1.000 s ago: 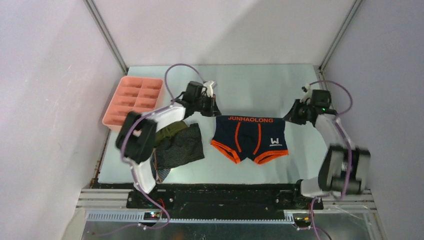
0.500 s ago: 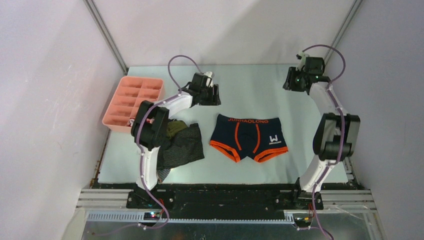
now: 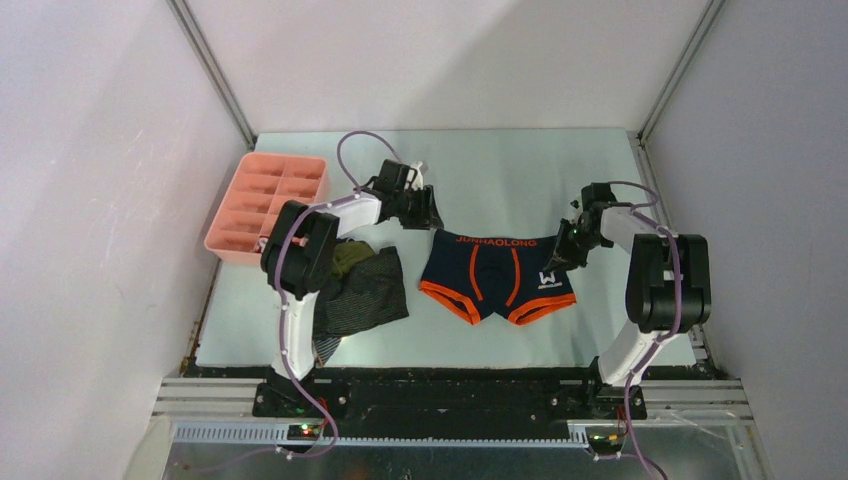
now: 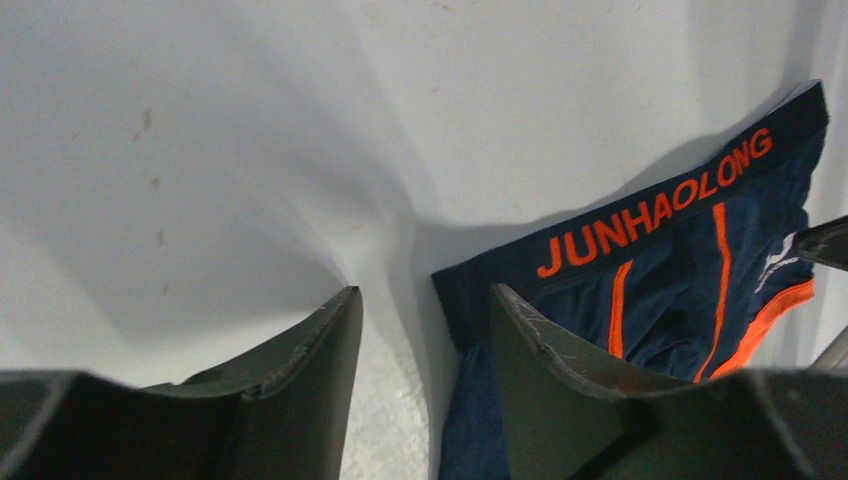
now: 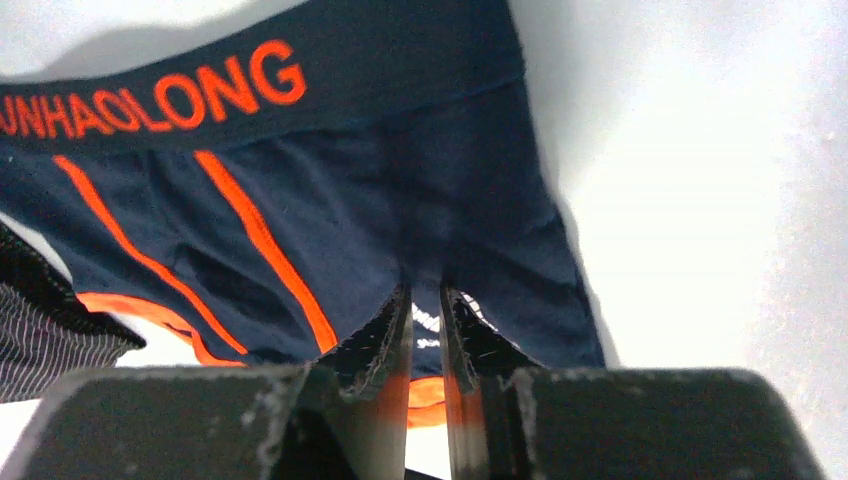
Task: Roll the underwear
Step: Fold the underwear at the center of the board.
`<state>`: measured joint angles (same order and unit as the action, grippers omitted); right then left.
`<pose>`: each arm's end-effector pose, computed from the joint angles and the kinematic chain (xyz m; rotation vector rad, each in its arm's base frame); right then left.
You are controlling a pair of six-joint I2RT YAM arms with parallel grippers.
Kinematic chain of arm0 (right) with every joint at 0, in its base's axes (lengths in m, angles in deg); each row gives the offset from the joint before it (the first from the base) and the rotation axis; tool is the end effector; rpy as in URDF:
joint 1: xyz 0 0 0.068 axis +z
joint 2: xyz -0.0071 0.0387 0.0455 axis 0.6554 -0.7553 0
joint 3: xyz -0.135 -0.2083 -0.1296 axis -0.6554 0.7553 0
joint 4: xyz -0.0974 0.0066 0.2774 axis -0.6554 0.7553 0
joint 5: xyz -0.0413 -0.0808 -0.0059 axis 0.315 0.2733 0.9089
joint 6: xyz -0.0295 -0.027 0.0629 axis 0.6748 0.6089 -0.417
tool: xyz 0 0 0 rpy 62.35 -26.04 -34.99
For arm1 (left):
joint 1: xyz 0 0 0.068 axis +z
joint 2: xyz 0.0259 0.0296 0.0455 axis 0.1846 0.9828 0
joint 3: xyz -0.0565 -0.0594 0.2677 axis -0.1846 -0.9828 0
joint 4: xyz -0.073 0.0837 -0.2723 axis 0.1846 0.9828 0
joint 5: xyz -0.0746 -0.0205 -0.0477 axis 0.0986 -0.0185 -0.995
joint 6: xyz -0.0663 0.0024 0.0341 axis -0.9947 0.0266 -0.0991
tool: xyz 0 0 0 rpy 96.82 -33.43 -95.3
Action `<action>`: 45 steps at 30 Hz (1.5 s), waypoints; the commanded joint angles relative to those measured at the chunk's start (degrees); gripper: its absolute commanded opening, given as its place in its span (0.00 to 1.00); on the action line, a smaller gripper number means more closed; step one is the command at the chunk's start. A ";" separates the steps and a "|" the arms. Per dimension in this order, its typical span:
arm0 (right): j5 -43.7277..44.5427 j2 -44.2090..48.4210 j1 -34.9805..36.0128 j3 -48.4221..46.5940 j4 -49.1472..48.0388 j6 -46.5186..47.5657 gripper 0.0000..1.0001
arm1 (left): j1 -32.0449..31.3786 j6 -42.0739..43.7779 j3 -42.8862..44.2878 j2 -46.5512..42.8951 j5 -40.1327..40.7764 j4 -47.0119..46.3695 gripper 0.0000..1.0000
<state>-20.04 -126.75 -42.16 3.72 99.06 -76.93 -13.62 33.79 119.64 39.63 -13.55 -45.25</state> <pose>0.3514 0.0129 0.1266 0.3696 2.8426 0.5283 0.4422 -0.2258 0.1155 0.2046 2.5126 -0.8403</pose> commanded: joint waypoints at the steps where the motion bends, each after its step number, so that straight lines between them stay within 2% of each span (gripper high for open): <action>1: 1.76 -4.07 -0.93 -4.58 0.22 -1.65 0.19 | -0.29 -1.05 3.05 2.25 -2.33 -1.60 0.47; 7: 5.08 -9.88 -0.85 -10.90 -0.20 1.20 0.18 | -0.28 -2.01 2.00 2.16 -5.50 -2.70 0.21; 10: 6.42 -12.60 -0.54 -13.43 -0.95 3.03 0.17 | -0.29 -2.26 0.86 1.22 -5.93 -3.72 0.03; 12: 7.29 -14.03 -0.41 -14.96 -1.87 4.70 0.18 | -0.16 -2.71 0.59 0.50 -5.34 -4.24 0.00; 17: 9.07 -16.72 -0.68 -19.41 -5.53 10.18 0.18 | 1.43 -2.95 -0.32 -3.59 -1.35 -4.48 0.00; 20: 5.05 -17.21 -0.15 -23.23 -6.47 11.82 0.23 | 2.44 -3.04 -1.44 -5.20 0.30 -4.73 0.00; 22: 0.46 -16.18 0.80 -24.97 -6.10 12.67 0.29 | 2.88 -3.26 -1.76 -5.37 0.01 -3.97 0.16; 23: -2.67 -14.85 0.92 -25.41 -5.65 13.20 0.31 | 2.96 -3.41 -2.05 -5.28 -0.59 -3.24 0.34; 25: -6.21 -12.11 3.58 -26.15 -4.90 14.68 0.36 | 3.05 -4.79 -3.22 -5.29 -2.66 -3.36 0.48; 27: -7.91 -9.16 6.42 -25.60 -4.15 16.92 0.39 | 3.18 -6.53 -5.06 -5.38 -4.74 -4.91 0.52; 32: -12.65 -4.74 15.12 -22.82 -1.46 24.84 0.37 | 3.18 -8.45 -5.05 -3.18 -7.17 -6.79 0.46; 40: -11.95 -6.43 30.47 -22.50 -1.35 36.73 0.36 | 3.32 -10.18 -2.63 0.91 -9.41 -7.93 0.19; 45: -10.07 -8.54 39.10 -21.08 -4.92 43.98 0.41 | 3.79 -10.69 -3.60 0.35 -8.01 -8.12 0.06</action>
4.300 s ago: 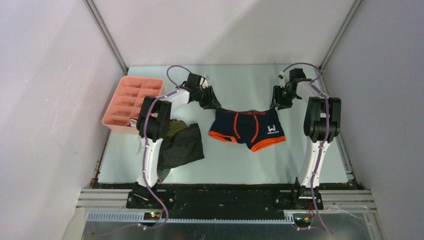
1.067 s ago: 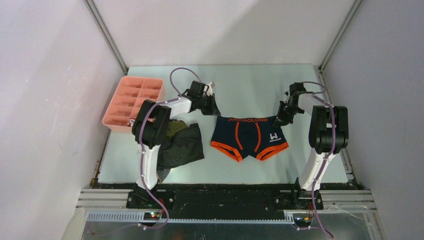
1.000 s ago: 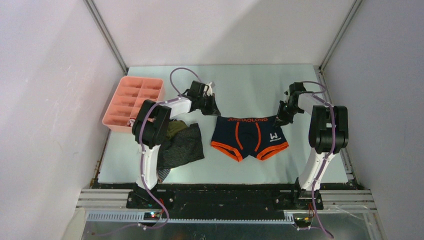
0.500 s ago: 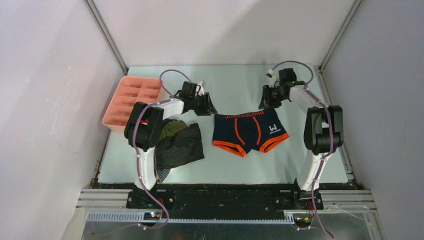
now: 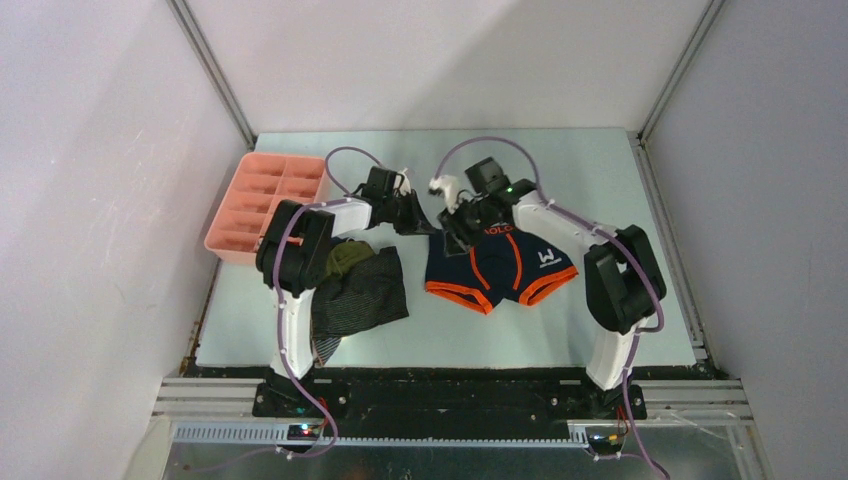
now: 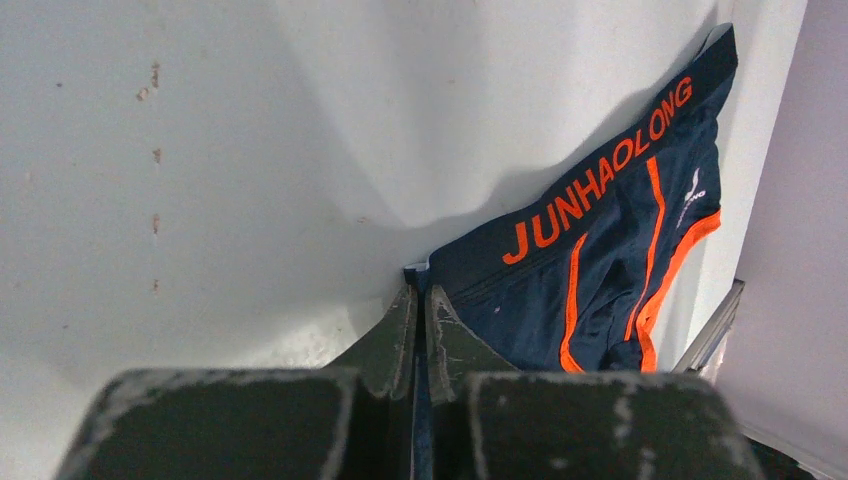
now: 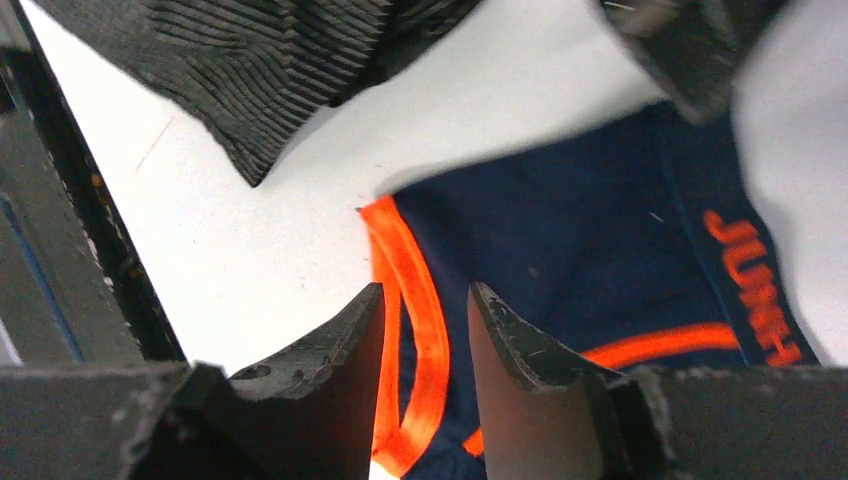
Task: Roll the underwear
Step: Fold the underwear at the center of the board.
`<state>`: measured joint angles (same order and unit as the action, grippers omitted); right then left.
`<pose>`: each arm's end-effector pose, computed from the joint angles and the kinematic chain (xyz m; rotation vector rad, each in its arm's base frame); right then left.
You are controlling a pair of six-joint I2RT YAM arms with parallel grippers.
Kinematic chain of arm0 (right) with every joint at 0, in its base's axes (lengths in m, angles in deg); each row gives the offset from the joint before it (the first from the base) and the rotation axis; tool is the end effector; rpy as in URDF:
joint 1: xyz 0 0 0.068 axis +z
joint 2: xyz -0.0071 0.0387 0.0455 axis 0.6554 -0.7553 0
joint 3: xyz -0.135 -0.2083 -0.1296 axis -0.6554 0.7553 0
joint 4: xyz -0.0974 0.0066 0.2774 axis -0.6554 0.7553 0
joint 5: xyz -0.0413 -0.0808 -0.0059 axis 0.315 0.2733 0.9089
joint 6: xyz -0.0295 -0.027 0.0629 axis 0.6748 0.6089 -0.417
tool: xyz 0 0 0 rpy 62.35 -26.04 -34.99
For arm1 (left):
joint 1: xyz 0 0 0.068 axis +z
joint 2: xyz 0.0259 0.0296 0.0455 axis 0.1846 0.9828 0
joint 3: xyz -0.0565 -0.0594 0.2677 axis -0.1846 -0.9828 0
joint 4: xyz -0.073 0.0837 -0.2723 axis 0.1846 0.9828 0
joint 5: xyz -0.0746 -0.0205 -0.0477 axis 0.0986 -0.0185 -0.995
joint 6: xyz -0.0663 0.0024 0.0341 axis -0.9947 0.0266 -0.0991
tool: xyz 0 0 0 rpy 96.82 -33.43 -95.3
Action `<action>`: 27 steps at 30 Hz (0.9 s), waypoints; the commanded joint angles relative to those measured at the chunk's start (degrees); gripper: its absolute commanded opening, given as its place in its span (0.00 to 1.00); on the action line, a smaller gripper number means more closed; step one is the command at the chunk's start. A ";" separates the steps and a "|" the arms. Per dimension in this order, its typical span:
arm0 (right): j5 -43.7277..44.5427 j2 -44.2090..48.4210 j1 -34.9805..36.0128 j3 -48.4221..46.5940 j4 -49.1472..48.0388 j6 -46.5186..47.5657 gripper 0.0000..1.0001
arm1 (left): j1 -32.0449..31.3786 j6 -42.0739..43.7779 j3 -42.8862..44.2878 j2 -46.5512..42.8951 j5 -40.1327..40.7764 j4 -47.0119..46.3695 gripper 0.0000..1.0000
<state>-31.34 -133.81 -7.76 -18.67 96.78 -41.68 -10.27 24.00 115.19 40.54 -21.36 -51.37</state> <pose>0.3531 0.2687 0.2133 -1.2943 2.1766 0.7726 0.4416 -0.2027 0.0943 -0.0119 2.5409 -1.0512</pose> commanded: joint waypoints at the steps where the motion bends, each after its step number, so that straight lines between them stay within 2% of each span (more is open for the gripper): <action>1: 1.50 -2.13 5.57 1.84 -3.89 10.18 0.42 | 0.56 -0.89 0.70 -0.81 -0.01 -1.89 0.02; 4: 2.05 -3.63 8.99 2.10 -6.18 11.59 0.45 | 0.58 -0.60 -0.06 -1.64 0.72 -1.93 0.00; 9: 2.78 -5.73 12.87 2.53 -6.69 14.32 0.43 | 0.68 -0.25 -0.99 -1.94 0.82 -1.39 0.00; 22: 11.60 -10.52 14.80 2.88 -8.23 11.60 0.48 | 0.69 1.05 -1.92 -3.25 1.97 -0.74 0.00; 25: 12.18 -10.72 15.34 3.52 -8.26 11.81 0.46 | 0.69 1.50 -1.88 -3.55 2.31 -0.53 0.00; 27: 12.73 -10.84 15.88 4.17 -8.32 12.13 0.40 | 0.69 1.97 -1.85 -3.72 2.56 -0.11 0.00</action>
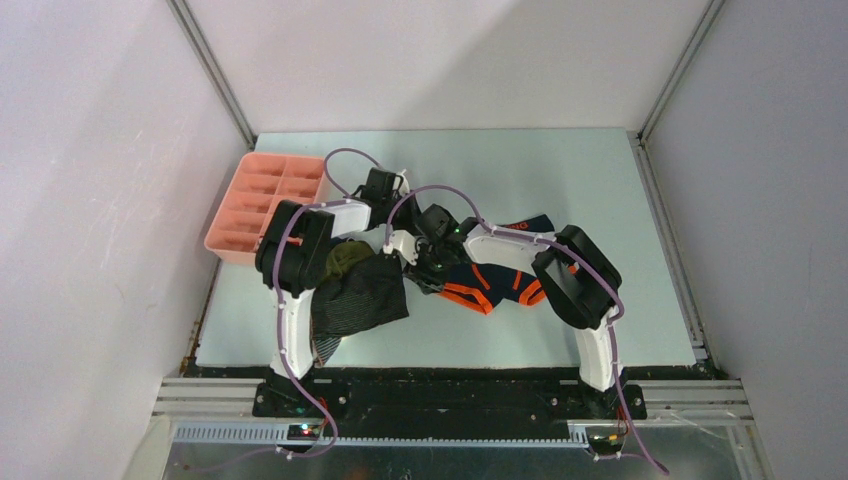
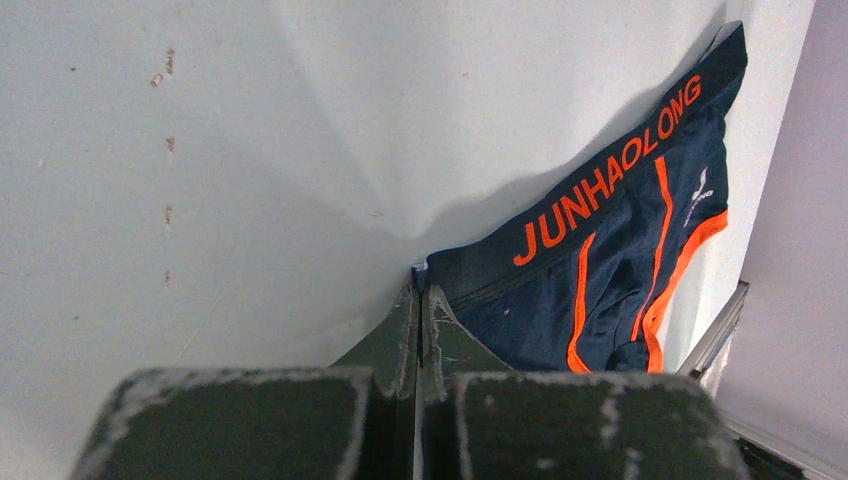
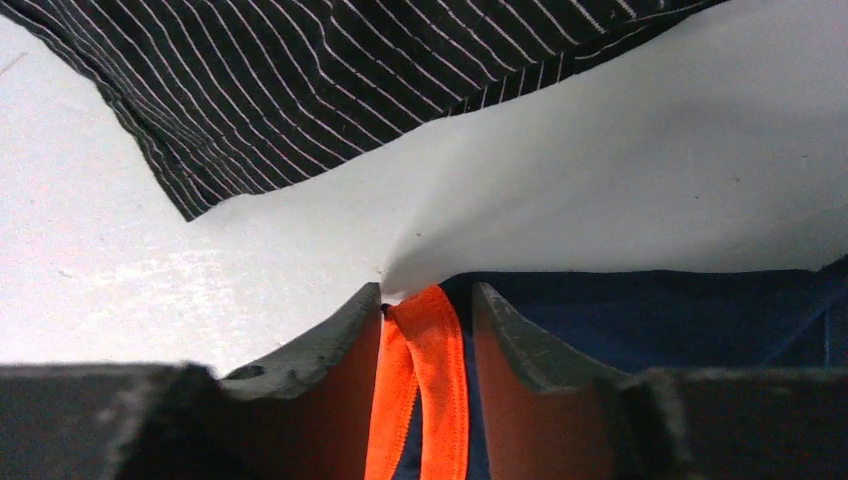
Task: Roll the underwear
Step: Fold the underwear at the center of the board.
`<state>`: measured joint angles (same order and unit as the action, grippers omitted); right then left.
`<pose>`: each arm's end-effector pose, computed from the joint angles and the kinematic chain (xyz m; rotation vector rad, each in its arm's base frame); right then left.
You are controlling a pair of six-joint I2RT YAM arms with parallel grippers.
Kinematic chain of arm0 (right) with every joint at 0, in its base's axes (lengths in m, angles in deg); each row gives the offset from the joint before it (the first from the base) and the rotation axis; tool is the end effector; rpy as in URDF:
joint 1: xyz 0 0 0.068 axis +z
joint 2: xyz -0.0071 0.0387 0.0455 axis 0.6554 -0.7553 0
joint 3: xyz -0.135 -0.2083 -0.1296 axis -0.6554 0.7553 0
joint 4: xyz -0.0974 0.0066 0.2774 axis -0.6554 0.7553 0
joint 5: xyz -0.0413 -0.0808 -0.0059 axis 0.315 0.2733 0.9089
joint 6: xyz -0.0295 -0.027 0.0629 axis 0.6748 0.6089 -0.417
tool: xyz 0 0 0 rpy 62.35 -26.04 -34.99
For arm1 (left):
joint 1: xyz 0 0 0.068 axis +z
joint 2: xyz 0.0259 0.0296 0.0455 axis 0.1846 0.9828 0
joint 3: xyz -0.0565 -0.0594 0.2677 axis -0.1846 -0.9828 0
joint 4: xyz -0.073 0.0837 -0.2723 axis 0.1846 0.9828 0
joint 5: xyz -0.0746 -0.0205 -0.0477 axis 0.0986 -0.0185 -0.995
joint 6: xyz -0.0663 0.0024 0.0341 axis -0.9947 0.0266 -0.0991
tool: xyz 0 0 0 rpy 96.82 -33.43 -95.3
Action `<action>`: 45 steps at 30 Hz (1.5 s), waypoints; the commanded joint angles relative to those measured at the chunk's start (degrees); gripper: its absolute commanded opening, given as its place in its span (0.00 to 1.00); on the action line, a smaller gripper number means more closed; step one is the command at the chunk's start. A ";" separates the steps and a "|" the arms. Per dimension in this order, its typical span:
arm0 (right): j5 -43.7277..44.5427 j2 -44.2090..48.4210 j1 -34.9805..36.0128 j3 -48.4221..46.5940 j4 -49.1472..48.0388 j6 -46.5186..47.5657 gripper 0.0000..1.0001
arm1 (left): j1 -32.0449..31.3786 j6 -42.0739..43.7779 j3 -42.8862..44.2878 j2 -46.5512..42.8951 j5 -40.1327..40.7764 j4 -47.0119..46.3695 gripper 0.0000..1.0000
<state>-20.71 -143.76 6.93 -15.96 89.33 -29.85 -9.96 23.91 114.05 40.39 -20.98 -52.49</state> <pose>0.2930 0.3554 0.1266 -1.7712 1.9780 0.5545 0.4400 -0.1990 0.0906 -0.0233 2.5373 -1.0422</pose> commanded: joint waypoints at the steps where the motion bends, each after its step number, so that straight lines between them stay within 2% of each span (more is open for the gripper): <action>1: 1.99 -1.01 1.41 1.61 -0.77 0.35 0.31 | 0.39 2.44 -0.66 -3.63 2.27 1.05 0.00; 2: 1.61 -1.21 1.46 1.68 -0.60 0.36 0.26 | 0.34 2.62 -0.59 -3.73 2.34 1.26 0.00; 3: 1.38 -1.25 1.61 1.73 -0.59 0.29 0.16 | 0.32 2.91 -0.57 -3.80 2.39 1.40 0.00; 4: 0.73 -1.09 1.65 1.67 -0.62 0.13 0.12 | 0.43 3.03 -0.50 -4.03 2.43 1.59 0.00; 5: 0.15 -0.93 1.70 1.49 -0.56 0.04 0.02 | 0.50 3.23 -0.48 -4.17 2.48 1.65 0.00; 6: -1.29 -0.27 1.74 0.78 -0.22 -0.57 0.00 | 0.66 3.41 -0.48 -4.65 2.63 1.87 0.00; 16: -19.17 7.99 -0.13 -5.90 -1.97 -11.44 0.00 | 2.50 2.81 1.97 -12.51 -0.07 3.42 0.00; 23: -22.91 13.20 -6.33 -5.37 -2.44 -15.53 0.00 | 1.88 -1.92 4.96 -15.14 -1.07 1.62 0.00; 28: -23.94 17.90 -11.33 -1.82 1.04 -15.58 0.00 | -1.13 -1.92 11.17 -10.90 -1.81 2.08 0.00; 35: -23.73 25.24 -17.86 8.26 1.88 -16.64 0.00 | -8.27 -2.15 18.82 -4.89 0.33 -0.12 0.00; 45: -23.06 27.72 -27.52 19.14 -1.04 -21.08 0.00 | -13.01 -2.53 24.45 2.88 8.86 1.05 0.00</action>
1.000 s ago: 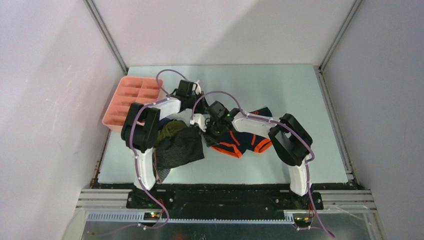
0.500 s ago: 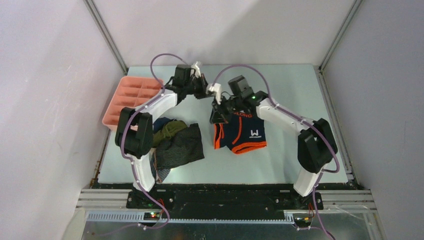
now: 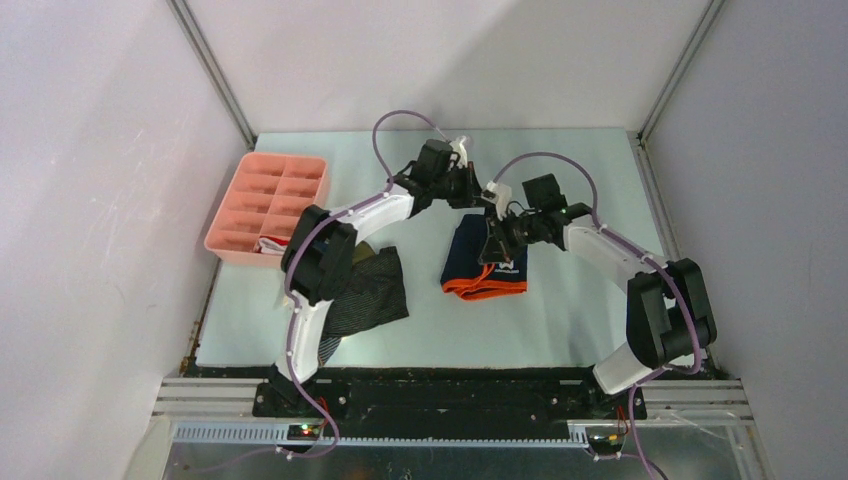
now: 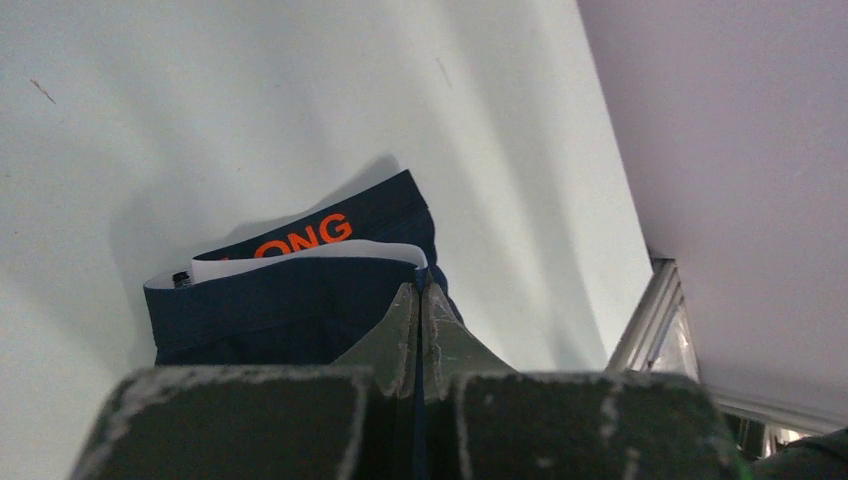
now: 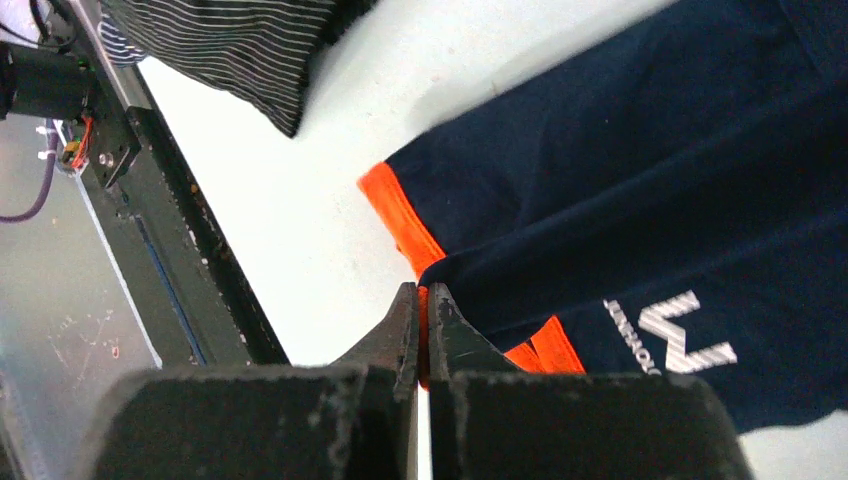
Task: Roll the underwear
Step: Fold the underwear at the center of the board.
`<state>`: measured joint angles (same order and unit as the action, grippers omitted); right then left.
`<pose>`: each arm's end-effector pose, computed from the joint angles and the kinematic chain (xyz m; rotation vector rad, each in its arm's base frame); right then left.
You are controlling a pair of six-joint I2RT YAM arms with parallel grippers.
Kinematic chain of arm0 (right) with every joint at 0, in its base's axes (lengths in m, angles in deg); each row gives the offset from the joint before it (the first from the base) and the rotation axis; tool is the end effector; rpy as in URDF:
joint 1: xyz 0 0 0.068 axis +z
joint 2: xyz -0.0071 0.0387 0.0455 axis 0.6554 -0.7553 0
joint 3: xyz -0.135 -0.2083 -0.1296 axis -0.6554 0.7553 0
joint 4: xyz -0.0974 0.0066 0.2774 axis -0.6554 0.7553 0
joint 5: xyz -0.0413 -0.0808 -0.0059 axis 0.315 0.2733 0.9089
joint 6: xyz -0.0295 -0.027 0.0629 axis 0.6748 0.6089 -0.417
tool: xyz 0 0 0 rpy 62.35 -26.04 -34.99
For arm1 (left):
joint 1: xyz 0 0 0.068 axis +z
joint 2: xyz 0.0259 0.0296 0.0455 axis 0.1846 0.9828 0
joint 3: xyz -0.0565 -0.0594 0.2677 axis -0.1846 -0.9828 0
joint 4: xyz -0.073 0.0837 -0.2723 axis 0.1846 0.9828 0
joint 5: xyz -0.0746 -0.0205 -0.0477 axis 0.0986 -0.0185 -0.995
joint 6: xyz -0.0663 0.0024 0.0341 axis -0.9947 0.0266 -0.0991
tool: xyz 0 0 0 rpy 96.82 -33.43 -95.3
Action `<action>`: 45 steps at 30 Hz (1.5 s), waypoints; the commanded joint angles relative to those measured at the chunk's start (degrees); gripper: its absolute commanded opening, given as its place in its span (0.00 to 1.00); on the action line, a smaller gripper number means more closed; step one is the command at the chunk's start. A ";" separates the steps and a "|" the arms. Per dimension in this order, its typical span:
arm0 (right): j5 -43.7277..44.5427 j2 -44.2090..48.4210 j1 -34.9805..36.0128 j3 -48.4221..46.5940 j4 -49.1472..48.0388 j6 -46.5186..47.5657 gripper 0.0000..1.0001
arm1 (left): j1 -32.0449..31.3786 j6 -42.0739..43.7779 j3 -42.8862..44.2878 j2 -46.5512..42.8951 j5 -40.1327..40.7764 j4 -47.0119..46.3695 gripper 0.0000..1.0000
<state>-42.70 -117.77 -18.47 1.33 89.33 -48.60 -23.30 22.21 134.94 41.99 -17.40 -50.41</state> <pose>0.3214 0.1779 0.2140 -1.0021 2.1977 0.9812 0.4440 -0.3325 0.2025 0.2796 2.2699 -1.1677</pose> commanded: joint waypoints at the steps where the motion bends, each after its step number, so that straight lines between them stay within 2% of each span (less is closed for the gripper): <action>1: -1.10 1.63 -3.20 2.52 -0.69 -2.35 0.00 | 0.17 -0.89 3.79 1.60 5.50 -1.00 0.00; 7: -1.62 1.98 -7.31 3.98 0.31 -2.87 0.00 | -0.36 -1.59 5.15 2.74 5.90 -1.69 0.00; 24: -4.13 3.35 -11.45 6.86 3.46 -3.75 0.00 | -1.17 -6.17 4.37 4.57 4.93 -5.90 0.00; 45: 1.37 -0.29 -14.59 10.03 3.25 -3.84 0.00 | -3.35 -7.33 6.15 9.97 5.76 -8.67 0.00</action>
<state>-43.01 -117.37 -32.61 10.23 91.47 -52.25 -26.27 16.11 138.44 51.76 -13.09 -54.78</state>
